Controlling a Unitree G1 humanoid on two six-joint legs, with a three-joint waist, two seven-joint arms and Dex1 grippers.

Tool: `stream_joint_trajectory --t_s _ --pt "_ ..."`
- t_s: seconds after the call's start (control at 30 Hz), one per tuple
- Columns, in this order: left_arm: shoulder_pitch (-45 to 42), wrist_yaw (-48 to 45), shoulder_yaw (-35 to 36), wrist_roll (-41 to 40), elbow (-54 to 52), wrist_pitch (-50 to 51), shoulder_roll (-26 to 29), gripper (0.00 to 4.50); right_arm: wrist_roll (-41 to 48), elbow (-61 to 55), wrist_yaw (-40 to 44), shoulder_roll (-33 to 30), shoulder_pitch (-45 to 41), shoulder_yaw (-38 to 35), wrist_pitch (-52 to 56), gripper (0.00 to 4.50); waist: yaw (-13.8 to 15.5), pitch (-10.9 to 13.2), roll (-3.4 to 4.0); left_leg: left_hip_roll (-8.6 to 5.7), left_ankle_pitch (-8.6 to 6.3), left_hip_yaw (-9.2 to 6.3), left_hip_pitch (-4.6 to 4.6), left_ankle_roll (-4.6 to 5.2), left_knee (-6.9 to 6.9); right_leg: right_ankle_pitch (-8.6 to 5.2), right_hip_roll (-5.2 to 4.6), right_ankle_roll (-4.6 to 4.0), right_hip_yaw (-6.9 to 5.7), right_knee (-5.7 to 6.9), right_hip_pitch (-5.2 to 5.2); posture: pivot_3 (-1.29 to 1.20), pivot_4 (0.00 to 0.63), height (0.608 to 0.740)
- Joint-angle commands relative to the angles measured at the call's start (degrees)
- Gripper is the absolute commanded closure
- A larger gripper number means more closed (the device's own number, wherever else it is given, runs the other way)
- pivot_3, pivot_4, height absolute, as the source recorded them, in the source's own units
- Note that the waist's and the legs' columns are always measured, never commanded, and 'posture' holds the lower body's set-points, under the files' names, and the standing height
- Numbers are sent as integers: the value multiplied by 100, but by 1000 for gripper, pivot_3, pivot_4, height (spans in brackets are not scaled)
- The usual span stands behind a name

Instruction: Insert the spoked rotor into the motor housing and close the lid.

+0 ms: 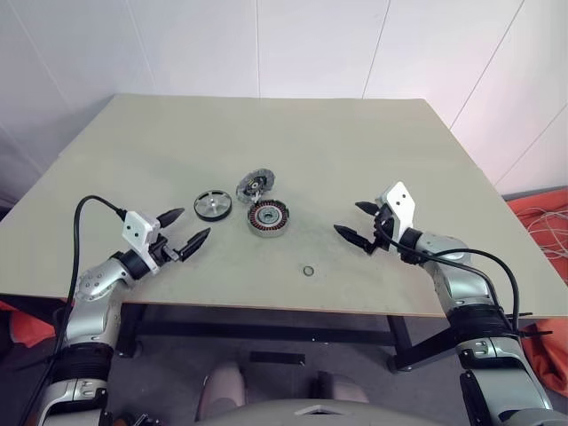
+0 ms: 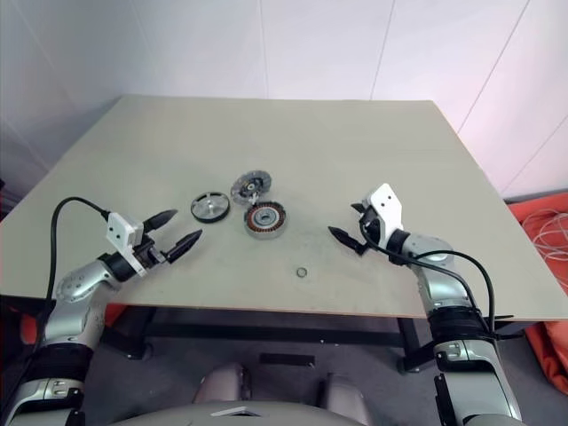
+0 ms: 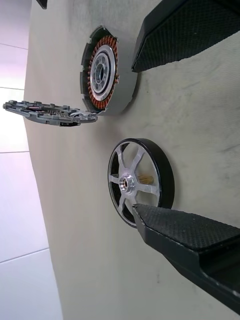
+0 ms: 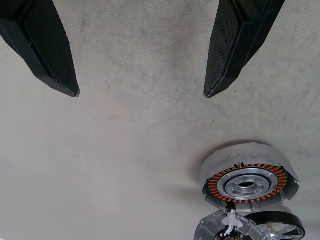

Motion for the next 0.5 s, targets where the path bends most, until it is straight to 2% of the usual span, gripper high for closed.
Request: stream_joint_trajectory --t_s 0.03,0.37,0.5 --pt "-122 -8 110 -53 -79 -128 86 19 58 -218 -3 -10 -129 -23 -109 0 0 0 0 0 0 0 0 0 0 0 0 0 0 0 0 0 0 740" --pt "-179 14 144 -73 -74 -162 78 19 30 -187 32 -34 -169 10 -103 0 0 0 0 0 0 0 0 0 0 0 0 0 0 0 0 0 0 740" --pt "-193 -1 144 -69 -48 -156 95 19 -49 -866 388 -232 -302 375 289 0 2 0 0 0 0 0 -1 0 0 0 0 0 0 1 -1 0 0 740"
